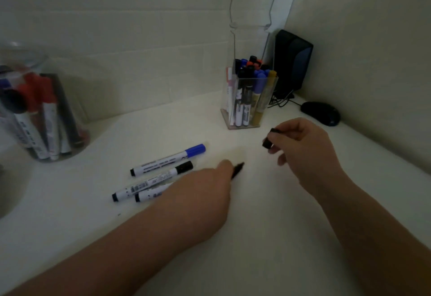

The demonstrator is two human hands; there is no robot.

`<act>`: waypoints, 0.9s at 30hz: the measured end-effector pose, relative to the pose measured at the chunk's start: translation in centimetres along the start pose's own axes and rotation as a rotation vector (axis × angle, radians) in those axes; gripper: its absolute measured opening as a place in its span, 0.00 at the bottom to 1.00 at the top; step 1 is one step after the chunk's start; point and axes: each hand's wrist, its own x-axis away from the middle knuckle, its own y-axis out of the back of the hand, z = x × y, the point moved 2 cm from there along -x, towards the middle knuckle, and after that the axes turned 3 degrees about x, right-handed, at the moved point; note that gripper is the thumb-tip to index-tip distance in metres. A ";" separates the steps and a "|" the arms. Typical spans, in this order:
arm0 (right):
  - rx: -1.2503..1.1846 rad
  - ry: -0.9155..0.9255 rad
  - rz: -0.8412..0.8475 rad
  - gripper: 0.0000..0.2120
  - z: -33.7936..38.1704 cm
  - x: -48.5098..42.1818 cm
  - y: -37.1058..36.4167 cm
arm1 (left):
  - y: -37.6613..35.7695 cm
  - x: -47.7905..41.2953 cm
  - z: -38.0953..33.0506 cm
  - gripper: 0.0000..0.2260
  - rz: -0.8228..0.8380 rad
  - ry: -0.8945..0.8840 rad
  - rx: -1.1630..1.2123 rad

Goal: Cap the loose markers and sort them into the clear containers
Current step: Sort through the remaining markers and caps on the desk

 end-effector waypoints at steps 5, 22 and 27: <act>-0.399 -0.101 0.037 0.08 -0.1 -0.5 0.3 | 1.4 -0.1 -0.1 0.19 -0.238 0.067 0.258; -0.789 -0.088 0.305 0.10 1.5 2.1 -2.1 | 2.3 0.4 1.0 0.15 -0.436 -0.033 0.403; -0.786 -0.005 0.282 0.13 1.8 2.4 -2.3 | 2.4 0.4 1.0 0.10 -0.541 -0.067 0.362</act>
